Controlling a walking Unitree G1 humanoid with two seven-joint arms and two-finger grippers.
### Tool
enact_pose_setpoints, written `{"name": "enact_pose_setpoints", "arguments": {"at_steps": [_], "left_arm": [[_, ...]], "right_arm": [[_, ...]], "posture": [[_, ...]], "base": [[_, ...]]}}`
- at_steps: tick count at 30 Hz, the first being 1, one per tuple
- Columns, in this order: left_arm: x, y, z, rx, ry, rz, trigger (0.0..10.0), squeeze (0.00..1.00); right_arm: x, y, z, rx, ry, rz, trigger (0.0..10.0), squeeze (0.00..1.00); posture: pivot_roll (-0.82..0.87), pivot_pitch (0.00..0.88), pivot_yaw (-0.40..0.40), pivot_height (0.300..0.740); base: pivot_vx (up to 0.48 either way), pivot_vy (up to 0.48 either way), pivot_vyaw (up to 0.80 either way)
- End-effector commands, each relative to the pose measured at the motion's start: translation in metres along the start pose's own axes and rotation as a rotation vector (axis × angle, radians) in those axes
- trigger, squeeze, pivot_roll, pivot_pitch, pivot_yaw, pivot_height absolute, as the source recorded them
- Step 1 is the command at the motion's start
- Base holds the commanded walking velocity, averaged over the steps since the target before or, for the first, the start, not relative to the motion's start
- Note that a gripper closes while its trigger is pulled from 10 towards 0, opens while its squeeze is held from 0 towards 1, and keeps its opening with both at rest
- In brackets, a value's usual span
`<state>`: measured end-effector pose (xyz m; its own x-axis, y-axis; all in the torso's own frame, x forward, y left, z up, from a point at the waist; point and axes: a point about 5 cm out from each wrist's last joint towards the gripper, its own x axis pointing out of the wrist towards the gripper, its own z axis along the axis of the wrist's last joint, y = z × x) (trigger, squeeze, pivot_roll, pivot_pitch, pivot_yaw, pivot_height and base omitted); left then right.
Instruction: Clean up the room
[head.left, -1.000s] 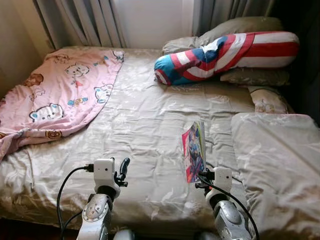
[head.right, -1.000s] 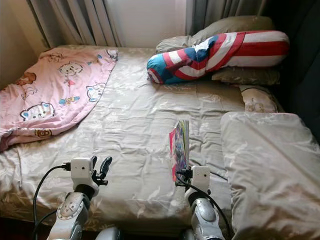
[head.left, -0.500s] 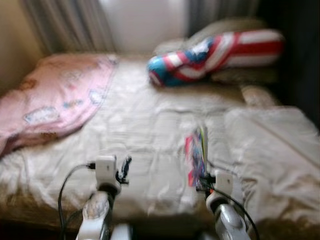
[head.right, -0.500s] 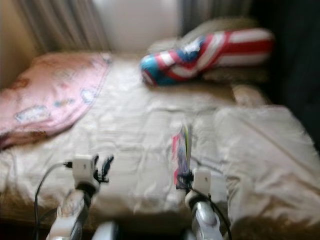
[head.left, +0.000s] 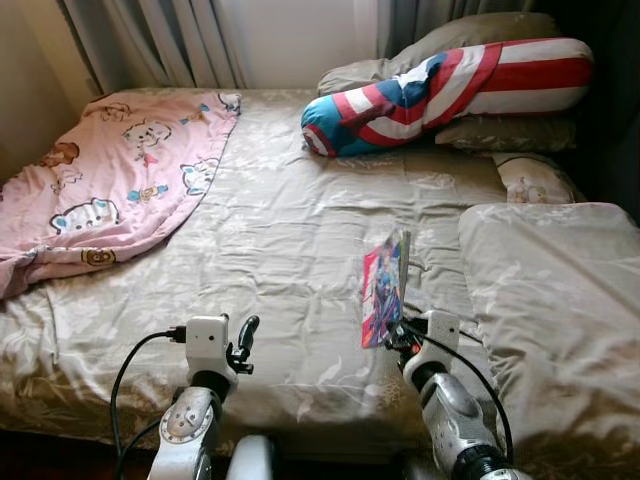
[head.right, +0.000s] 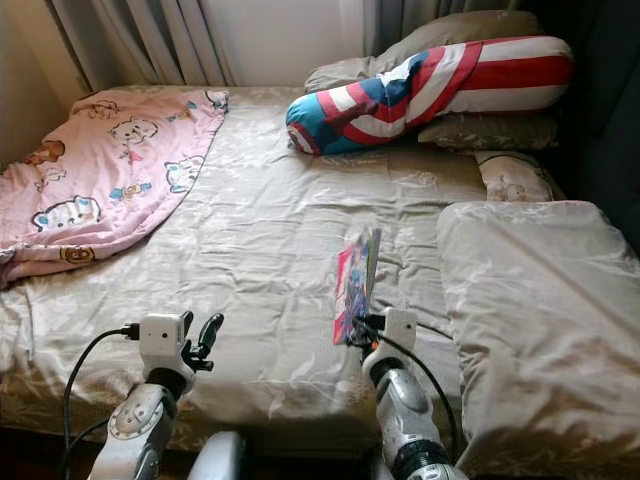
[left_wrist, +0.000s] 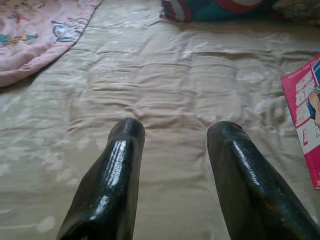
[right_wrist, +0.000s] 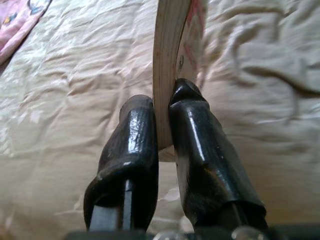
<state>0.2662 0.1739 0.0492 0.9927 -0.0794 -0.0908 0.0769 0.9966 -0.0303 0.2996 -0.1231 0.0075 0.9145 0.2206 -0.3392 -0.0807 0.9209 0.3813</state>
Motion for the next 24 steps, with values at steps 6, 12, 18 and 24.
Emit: {"name": "enact_pose_setpoints", "arguments": {"at_steps": [6,12,18,24], "left_arm": [[-0.014,0.008,0.0,0.02,0.02,0.007,10.0,0.0],[-0.025,0.013,0.0,0.033,0.04,0.012,10.0,0.0],[-0.035,0.017,0.002,0.045,0.062,0.013,10.0,0.0],[-0.039,0.018,0.005,0.05,0.072,0.014,10.0,0.0]], "right_arm": [[0.004,0.0,-0.002,0.114,0.053,-0.022,10.0,0.0],[-0.001,-0.012,-0.008,0.125,0.086,-0.091,10.0,0.0],[-0.004,-0.022,-0.011,0.145,0.097,-0.144,10.0,0.0],[-0.005,-0.023,-0.012,0.145,0.108,-0.15,10.0,0.0]], "posture": [[0.08,0.123,0.07,0.641],[0.1,0.152,0.08,0.641],[0.12,0.182,0.093,0.641],[0.13,0.197,0.104,0.641]], "base": [[0.0,0.0,0.0],[0.0,0.0,0.0],[0.0,0.0,0.0],[0.0,0.0,0.0]]}}
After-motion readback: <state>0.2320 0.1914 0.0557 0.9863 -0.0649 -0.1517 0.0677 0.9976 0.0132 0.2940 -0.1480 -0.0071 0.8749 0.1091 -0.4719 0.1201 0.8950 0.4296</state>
